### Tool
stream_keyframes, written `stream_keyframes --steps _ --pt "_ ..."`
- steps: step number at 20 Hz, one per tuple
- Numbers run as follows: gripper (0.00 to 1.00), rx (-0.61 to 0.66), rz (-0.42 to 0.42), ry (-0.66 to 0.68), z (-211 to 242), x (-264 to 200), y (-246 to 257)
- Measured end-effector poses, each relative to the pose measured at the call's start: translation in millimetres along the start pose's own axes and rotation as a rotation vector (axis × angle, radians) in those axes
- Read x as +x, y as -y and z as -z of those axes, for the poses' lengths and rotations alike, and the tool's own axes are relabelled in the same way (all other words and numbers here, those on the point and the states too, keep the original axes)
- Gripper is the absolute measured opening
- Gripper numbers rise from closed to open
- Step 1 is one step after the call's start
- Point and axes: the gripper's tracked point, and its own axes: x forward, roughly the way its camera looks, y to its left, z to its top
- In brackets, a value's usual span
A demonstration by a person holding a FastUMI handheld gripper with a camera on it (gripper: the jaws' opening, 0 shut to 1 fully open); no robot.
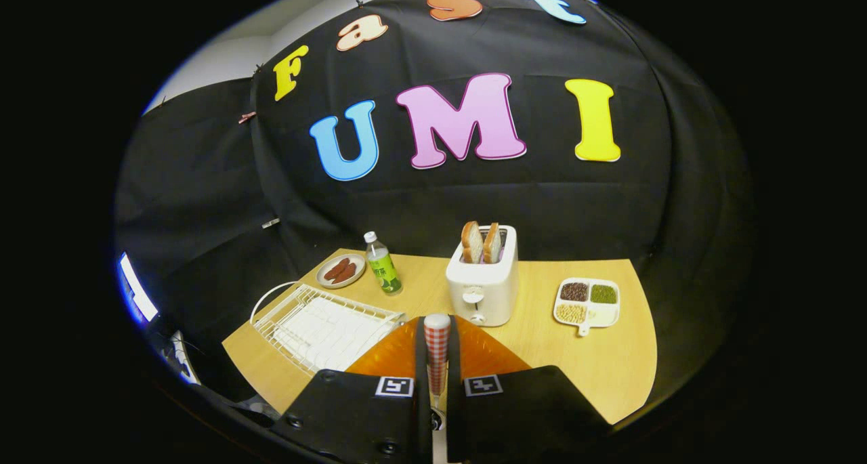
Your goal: Take the plate from the dish rack, then take the spoon from the basket and place it into the plate.
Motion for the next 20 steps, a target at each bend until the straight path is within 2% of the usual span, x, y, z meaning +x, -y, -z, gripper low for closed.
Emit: stream_keyframes --steps 4,9,11,15,20 --pt "0.12 0.016 -0.028 -0.090 53 -5 -11" --pt "0.13 0.104 -0.034 -0.216 120 -2 -18" --pt "0.12 0.091 -0.032 -0.239 141 0 -19" --pt "0.13 0.077 -0.054 -0.298 179 8 -31" --pt "0.13 0.084 -0.069 -0.353 200 19 -43"
